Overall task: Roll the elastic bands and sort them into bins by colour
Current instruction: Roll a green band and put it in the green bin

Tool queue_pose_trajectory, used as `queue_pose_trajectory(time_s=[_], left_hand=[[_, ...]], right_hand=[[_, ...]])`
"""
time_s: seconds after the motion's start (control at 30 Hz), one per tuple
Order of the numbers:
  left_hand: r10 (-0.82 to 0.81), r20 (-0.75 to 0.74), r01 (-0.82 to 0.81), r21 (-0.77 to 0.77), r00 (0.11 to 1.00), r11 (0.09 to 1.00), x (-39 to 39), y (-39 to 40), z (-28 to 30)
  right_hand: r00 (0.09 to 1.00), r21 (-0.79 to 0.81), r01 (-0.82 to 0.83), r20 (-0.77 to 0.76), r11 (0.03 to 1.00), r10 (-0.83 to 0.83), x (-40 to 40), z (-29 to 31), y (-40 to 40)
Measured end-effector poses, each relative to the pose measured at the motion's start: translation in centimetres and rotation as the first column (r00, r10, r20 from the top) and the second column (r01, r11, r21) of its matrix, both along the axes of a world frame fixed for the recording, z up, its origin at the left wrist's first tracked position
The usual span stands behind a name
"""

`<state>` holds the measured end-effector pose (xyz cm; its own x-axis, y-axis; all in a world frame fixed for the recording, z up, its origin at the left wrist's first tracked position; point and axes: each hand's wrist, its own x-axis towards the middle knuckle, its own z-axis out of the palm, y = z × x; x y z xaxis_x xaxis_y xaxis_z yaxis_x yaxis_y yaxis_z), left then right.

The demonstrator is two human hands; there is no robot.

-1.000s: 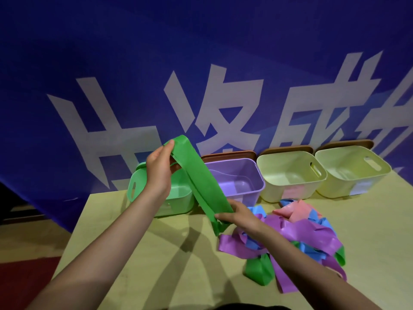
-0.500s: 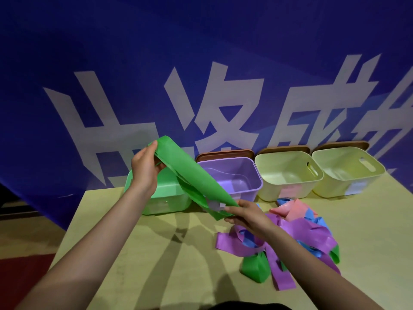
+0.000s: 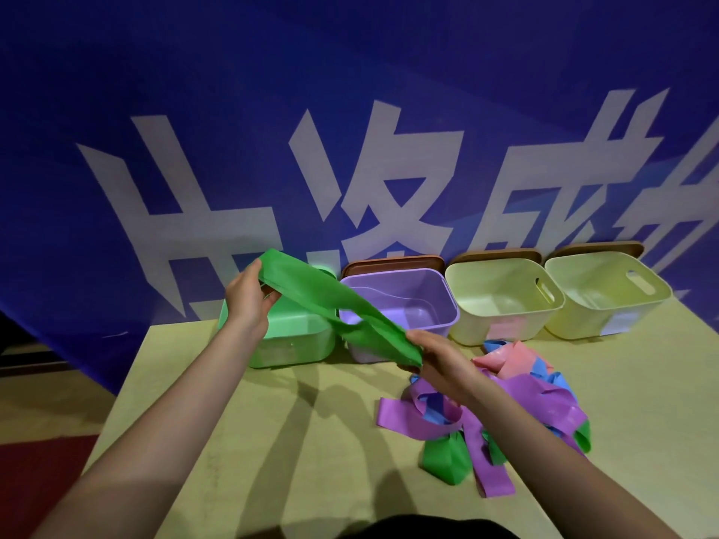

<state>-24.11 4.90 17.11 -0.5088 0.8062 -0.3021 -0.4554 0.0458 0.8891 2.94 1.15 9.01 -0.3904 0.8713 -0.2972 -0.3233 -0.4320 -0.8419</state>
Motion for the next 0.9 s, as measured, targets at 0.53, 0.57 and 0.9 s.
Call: queue_pose_trajectory(time_s=[0.53,0.57,0.9], left_hand=[[-0.414,-0.555,0.54,0.078,0.722,0.838,7.2,-3.5,2.3],[-0.41,-0.613,0.574,0.087,0.675,0.814,7.6,-3.8,2.6],[-0.256,-0.722,0.481,0.121,0.643,0.868,6.2,-4.3,3.2]], right_hand=[[0.872,0.564,-0.007,0.407,0.826,-0.271,-1.6,4.0,0.5],[0.899,0.604,0.013,0.341,0.797,-0.274,-2.3,5.4,0.9],[0.955,0.504,-0.041,0.275,0.862,-0.115,-6.5,7.0,1.2]])
